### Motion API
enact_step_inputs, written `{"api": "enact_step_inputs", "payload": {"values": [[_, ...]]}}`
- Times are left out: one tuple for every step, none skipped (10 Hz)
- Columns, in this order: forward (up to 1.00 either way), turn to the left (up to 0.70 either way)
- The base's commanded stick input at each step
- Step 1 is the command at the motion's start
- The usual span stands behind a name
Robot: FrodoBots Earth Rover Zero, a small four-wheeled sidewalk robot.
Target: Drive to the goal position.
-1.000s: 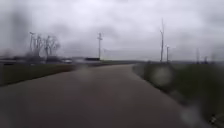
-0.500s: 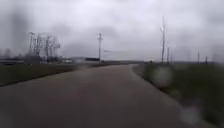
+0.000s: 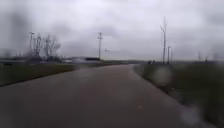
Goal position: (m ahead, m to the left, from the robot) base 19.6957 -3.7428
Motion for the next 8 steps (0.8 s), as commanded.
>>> {"api": "enact_step_inputs", "payload": {"values": [[0.70,0.00],[0.70,0.00],[0.70,0.00],[0.70,0.00],[0.70,0.00],[0.70,0.00],[0.70,0.00],[0.70,0.00]]}}
